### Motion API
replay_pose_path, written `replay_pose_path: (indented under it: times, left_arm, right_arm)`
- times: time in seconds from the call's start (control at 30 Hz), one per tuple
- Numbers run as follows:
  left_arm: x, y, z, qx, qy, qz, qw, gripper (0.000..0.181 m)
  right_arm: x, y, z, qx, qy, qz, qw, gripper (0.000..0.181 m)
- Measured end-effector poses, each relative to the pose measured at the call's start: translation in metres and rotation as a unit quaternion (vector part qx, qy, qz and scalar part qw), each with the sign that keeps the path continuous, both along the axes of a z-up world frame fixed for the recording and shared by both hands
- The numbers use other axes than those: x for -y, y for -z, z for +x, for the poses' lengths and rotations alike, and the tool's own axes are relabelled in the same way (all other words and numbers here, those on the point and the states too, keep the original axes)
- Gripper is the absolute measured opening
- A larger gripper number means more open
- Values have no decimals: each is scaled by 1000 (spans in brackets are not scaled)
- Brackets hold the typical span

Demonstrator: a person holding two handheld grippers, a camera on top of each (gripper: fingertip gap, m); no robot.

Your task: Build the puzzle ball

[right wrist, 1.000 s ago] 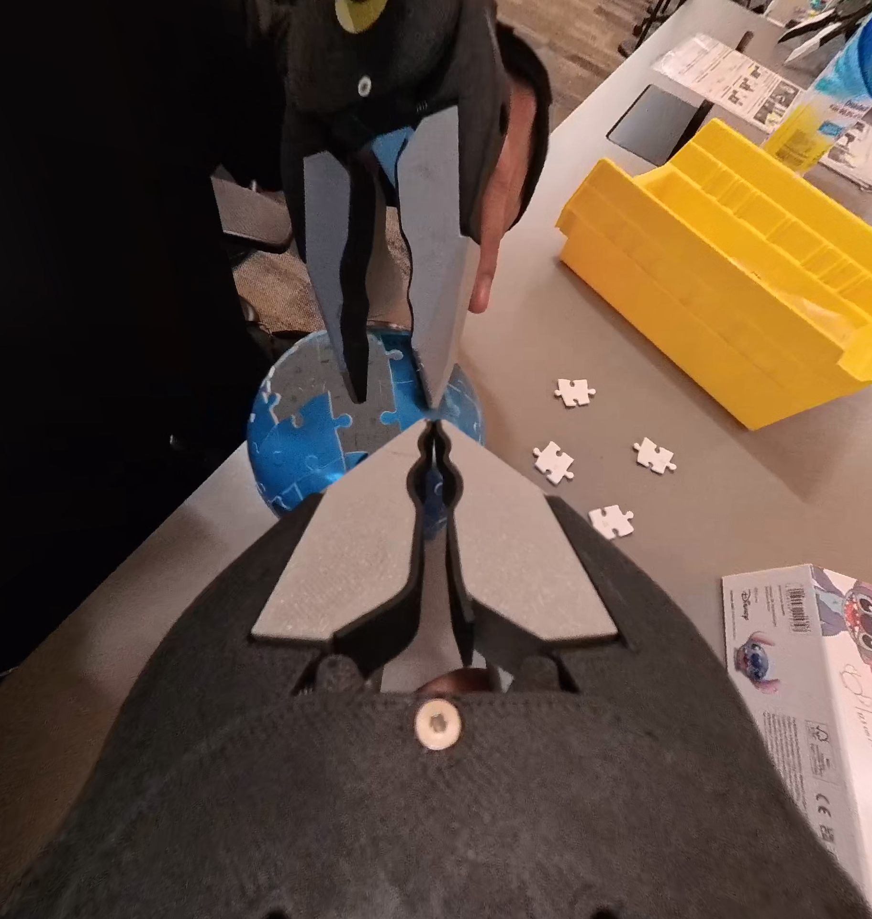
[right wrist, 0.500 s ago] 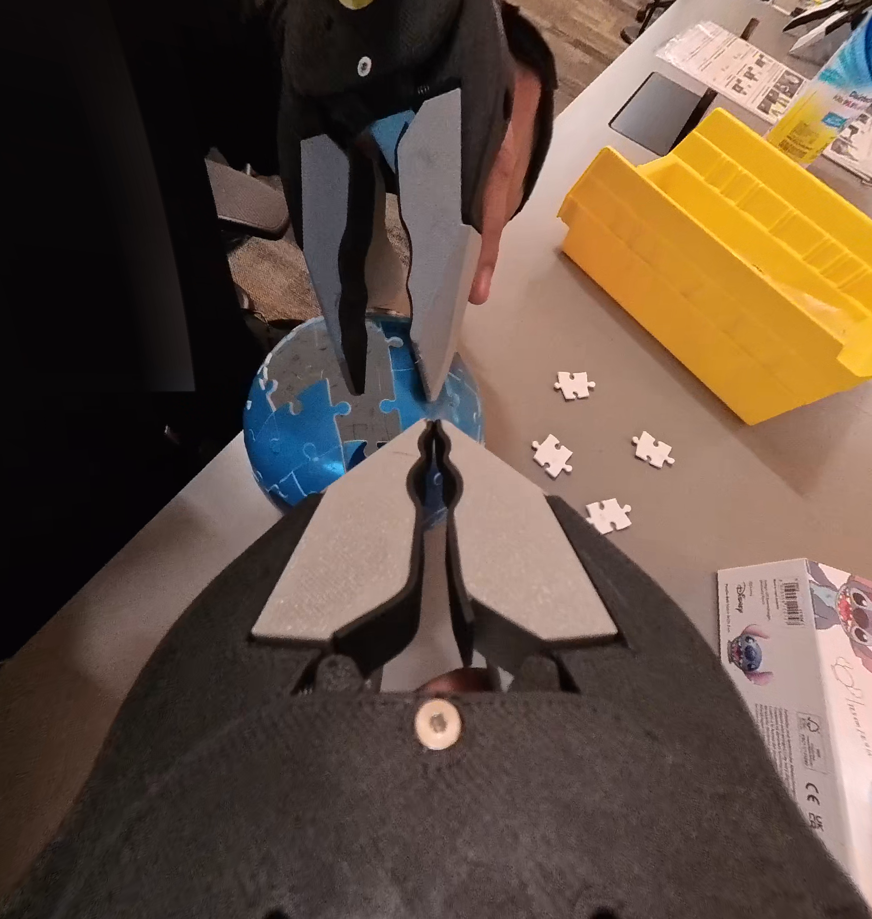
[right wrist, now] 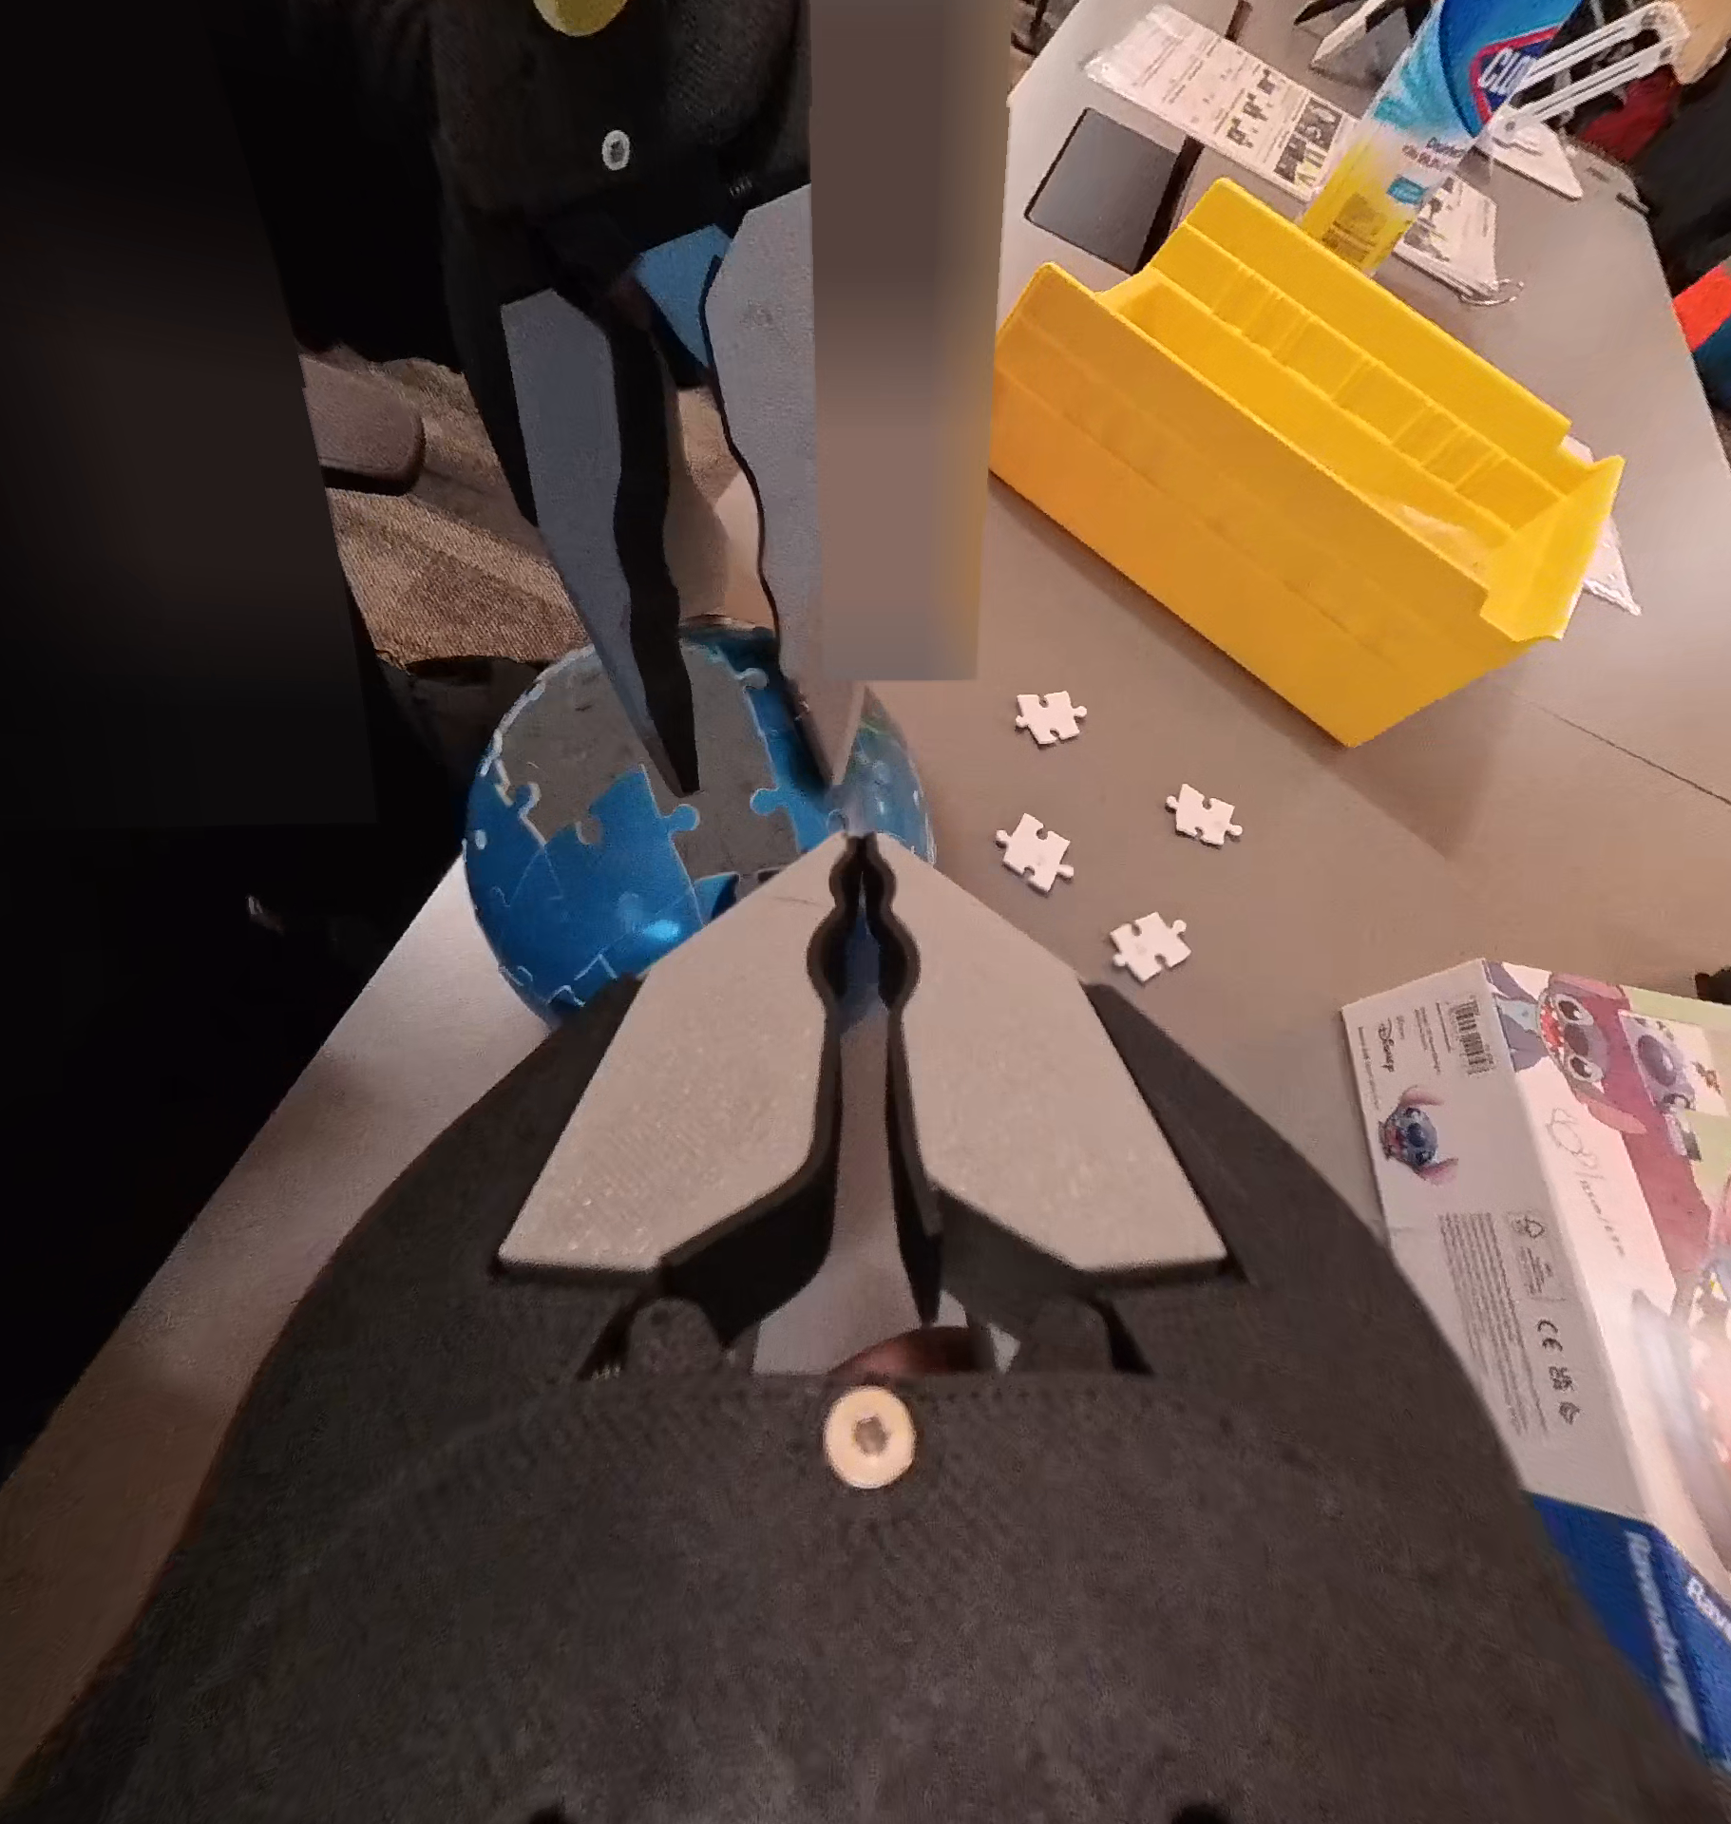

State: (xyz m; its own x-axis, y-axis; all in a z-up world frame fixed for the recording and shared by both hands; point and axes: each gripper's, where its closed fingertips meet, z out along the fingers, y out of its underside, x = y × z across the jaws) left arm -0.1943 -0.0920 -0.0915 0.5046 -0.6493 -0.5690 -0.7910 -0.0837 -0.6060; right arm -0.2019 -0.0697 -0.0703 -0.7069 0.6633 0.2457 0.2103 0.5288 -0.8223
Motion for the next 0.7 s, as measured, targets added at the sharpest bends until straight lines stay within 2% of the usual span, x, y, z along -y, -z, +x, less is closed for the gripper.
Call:
replay_pose_path:
  times: [0.17,0.2,0.33,0.43,0.6,0.7]
  left_arm:
    - [-8,-3,-5,-52,-21,33,998,25]
    - [-9,-2,-5,-59,-24,33,997,23]
    - [-13,-3,-8,-96,-46,52,993,21]
    - [-15,0,-8,-151,-58,58,985,16]
    - [-22,-3,-12,-223,-106,60,967,23]
    - [-25,0,-12,-266,-120,58,955,15]
  right_arm:
    - [-6,-1,6,5,31,-25,999,0]
    - [-6,-1,7,7,34,-31,999,13]
    - [-6,1,9,12,37,-50,998,15]
    - [-6,1,8,12,31,-62,998,15]
    - [-10,3,3,17,27,-70,997,16]
    - [-12,6,1,16,14,-66,998,16]
